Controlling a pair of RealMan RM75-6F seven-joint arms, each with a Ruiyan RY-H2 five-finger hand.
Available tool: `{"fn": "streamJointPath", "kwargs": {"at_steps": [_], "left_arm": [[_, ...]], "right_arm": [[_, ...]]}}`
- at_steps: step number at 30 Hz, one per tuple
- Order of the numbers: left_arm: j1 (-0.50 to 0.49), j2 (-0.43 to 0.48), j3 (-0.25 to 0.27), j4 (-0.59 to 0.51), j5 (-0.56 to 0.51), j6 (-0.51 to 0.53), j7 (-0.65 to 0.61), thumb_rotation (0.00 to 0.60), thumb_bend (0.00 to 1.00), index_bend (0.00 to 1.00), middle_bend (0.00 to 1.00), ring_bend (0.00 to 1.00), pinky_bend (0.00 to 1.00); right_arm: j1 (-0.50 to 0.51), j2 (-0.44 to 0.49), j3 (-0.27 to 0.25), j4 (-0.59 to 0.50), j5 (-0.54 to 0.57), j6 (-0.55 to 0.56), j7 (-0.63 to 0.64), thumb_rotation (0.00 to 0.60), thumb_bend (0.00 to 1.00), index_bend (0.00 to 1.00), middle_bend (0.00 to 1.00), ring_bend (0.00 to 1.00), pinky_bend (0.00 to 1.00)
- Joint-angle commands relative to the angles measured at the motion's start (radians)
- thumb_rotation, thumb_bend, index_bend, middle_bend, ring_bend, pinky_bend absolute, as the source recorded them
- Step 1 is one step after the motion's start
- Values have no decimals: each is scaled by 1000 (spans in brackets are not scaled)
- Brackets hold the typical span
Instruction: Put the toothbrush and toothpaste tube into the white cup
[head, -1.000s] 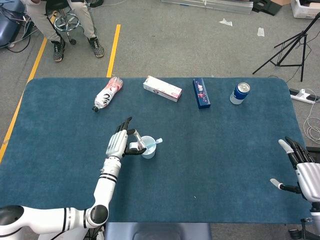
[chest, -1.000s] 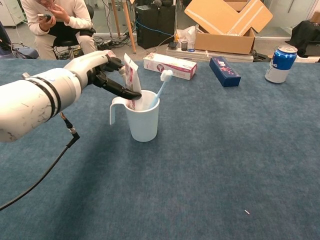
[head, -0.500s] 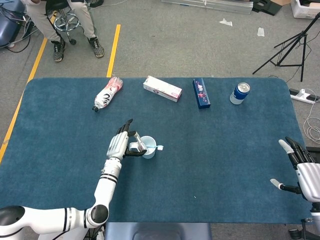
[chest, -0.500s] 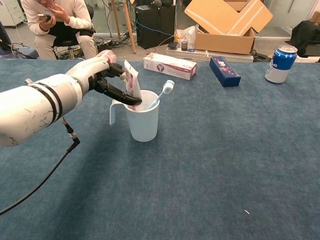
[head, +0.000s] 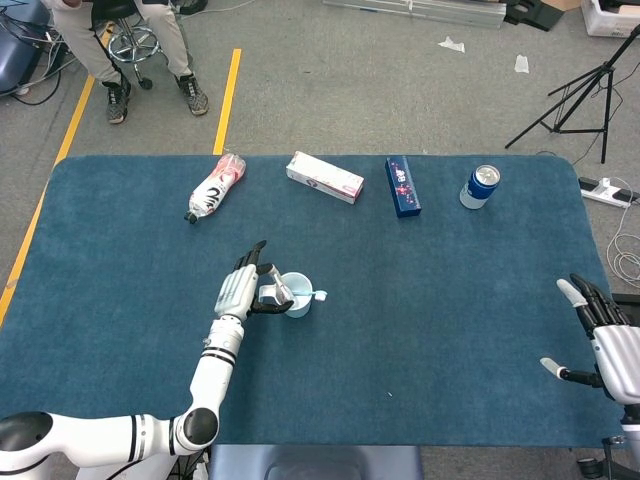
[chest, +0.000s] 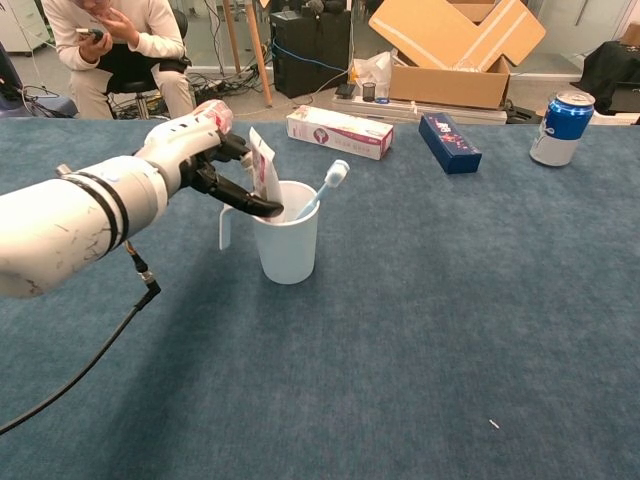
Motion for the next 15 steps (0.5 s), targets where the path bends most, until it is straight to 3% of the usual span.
{"fn": "streamJointPath", "kwargs": {"at_steps": [1, 15], "left_arm": [[0, 0, 0, 0, 0, -1, 0, 600, 433, 506, 14, 0, 0], [8, 9, 2, -11, 7, -7, -7, 600, 432, 402, 14, 0, 0]], "right_arm": [[0, 0, 0, 0, 0, 1, 1, 600, 0, 0, 0, 0, 150], [-1, 1, 1, 0, 1, 1, 2, 600, 0, 0, 0, 0, 150]]}}
